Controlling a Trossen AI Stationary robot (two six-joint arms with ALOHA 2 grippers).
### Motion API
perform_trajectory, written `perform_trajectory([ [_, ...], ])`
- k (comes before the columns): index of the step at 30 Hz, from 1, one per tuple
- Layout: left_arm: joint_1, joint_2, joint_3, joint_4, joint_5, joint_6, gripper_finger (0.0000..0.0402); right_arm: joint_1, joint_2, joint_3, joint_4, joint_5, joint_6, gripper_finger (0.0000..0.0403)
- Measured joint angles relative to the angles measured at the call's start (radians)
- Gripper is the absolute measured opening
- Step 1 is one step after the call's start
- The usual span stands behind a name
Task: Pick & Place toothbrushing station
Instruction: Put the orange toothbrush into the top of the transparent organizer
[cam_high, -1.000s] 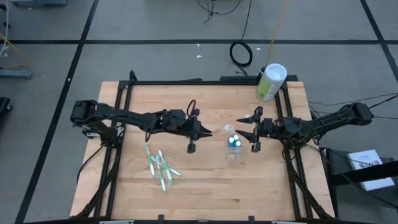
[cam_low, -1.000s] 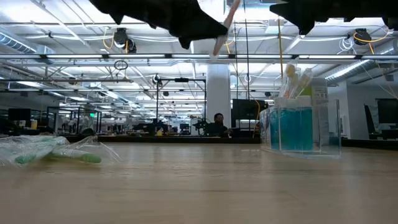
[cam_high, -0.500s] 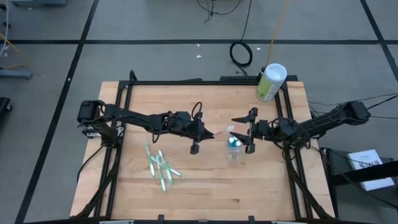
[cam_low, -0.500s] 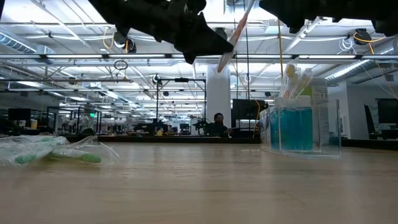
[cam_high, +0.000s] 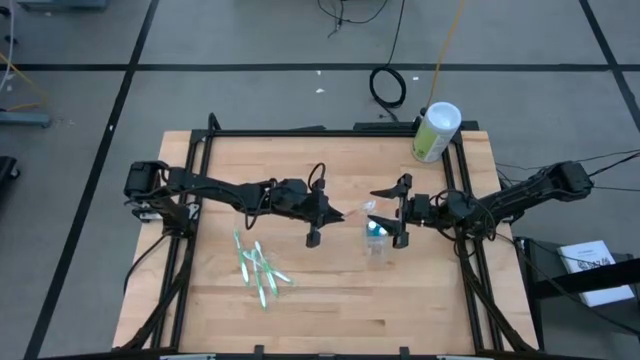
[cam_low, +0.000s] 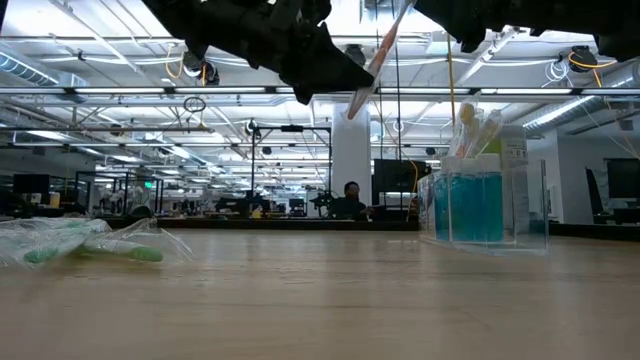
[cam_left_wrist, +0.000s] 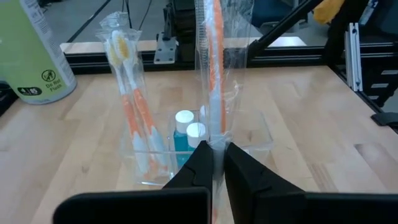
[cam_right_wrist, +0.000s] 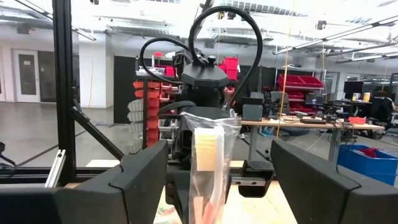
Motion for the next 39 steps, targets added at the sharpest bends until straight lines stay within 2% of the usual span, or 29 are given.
perform_trajectory([
  [4,0.0,0.0,0.0,0.0,0.0,-0.004,0.0024,0.0,0.0,0.0,0.0,0.0,0.0,0.0279],
  [11,0.001,0.0,0.0,0.002,0.0,-0.004,0.0006,-0.001,0.051,0.033,-0.001,0.002,0.004,0.0275],
  [17,0.002,-0.001,0.0,0.002,-0.001,-0.02,0.0022,-0.008,0.07,0.051,0.0,0.005,-0.001,0.027],
  [24,0.002,-0.001,0.0,-0.006,-0.001,-0.019,0.0005,-0.008,0.066,0.051,0.0,0.004,0.0,0.027],
  [30,0.002,-0.001,0.0,-0.006,0.0,-0.022,0.0026,-0.008,0.065,0.051,-0.001,0.005,0.0,0.0269],
  [39,0.002,-0.001,0.0,-0.007,-0.001,-0.022,0.0006,-0.008,0.065,0.051,-0.01,0.005,0.0,0.024],
])
